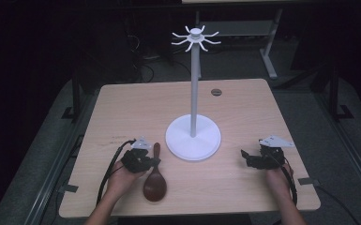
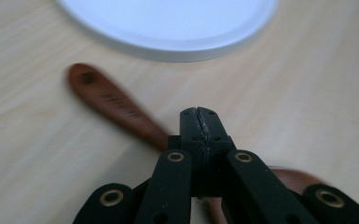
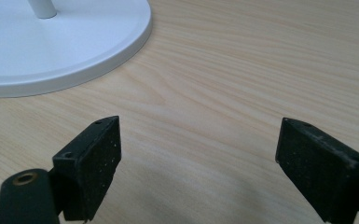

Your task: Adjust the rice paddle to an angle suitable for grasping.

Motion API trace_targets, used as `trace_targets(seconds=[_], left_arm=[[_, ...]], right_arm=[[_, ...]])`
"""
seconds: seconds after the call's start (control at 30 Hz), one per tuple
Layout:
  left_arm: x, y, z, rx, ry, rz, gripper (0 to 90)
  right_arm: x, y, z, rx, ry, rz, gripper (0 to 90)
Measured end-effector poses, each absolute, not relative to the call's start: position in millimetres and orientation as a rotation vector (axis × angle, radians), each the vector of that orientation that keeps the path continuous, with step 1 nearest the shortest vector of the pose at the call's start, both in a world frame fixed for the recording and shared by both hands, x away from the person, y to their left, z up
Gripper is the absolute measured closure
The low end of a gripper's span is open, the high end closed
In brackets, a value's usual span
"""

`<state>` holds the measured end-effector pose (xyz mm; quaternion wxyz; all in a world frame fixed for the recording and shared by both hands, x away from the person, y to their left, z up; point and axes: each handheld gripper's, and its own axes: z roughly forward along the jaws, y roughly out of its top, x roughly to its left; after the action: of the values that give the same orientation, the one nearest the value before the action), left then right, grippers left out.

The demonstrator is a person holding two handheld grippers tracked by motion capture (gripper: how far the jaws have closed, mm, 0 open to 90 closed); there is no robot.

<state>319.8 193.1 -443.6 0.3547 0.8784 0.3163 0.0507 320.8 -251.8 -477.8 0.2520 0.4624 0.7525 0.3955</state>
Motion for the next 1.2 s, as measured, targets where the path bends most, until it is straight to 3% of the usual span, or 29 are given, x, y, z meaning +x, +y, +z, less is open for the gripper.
trace_targets(seconds=[0.17, 0.43, 0.7, 1.2], left_arm=[[302, 169, -447, 2.296, 0.742, 0.027, 89.6], [286, 158, -450, 2.386, 0.684, 0.012, 89.6], [271, 176, -446, 2.44, 0.724, 0.092, 89.6], [256, 227, -442, 2.389, 0.87, 0.17, 89.6]], right_arm=[[321, -252, -478, 1.255, 2.047, 1.077, 13.7], [321, -253, -478, 1.253, 2.049, 1.076, 13.7], [321, -253, -478, 1.251, 2.048, 1.072, 13.7], [321, -252, -478, 1.256, 2.044, 1.073, 13.7]])
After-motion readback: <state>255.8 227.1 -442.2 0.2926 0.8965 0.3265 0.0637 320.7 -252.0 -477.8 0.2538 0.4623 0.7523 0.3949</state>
